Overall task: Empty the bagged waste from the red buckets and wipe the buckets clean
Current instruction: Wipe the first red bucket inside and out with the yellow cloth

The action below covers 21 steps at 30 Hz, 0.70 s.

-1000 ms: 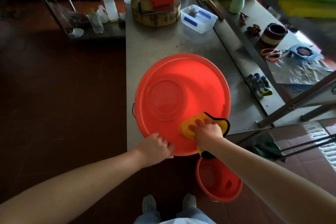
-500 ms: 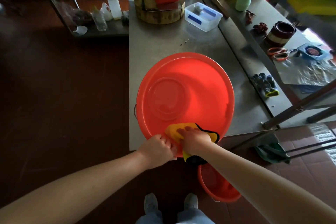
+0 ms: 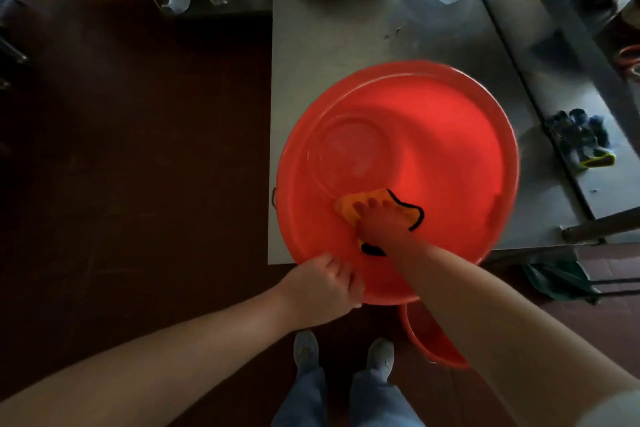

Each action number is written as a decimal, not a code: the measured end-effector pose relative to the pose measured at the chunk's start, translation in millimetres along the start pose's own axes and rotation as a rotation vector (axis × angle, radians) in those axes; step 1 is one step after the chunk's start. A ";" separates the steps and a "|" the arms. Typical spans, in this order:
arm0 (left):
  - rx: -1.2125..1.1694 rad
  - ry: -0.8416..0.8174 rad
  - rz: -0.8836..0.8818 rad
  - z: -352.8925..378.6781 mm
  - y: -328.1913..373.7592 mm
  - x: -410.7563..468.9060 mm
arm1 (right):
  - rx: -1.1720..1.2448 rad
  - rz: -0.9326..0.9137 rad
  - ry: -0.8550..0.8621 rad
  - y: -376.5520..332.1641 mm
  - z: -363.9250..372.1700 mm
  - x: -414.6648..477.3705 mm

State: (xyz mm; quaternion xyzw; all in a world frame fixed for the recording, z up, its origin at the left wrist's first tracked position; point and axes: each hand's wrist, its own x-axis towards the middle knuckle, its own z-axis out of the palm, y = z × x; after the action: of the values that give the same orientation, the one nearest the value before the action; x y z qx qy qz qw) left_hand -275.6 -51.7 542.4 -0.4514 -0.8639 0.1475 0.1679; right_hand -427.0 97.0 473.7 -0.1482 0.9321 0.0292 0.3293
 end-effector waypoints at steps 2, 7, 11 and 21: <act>-0.004 0.012 -0.031 -0.2 -5.5 3.0 | -0.056 -0.019 -0.026 -2.7 -8.9 0.3; -0.021 0.028 -0.080 -5.4 -17.6 6.7 | -0.111 -0.063 -0.073 -11.0 -27.1 -32.8; -0.057 0.017 -0.087 -11.6 -27.8 9.5 | -0.151 -0.082 -0.186 -7.1 -44.5 -76.0; -0.051 0.023 -0.039 -13.7 -29.3 11.6 | -0.098 -0.052 -0.121 -1.7 -48.7 -118.9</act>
State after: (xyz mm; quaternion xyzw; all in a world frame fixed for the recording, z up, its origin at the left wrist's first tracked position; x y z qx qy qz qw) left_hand -297.4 -56.8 568.5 -0.4405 -0.8739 0.1169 0.1689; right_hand -368.1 118.5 585.9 -0.1863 0.9038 0.0749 0.3778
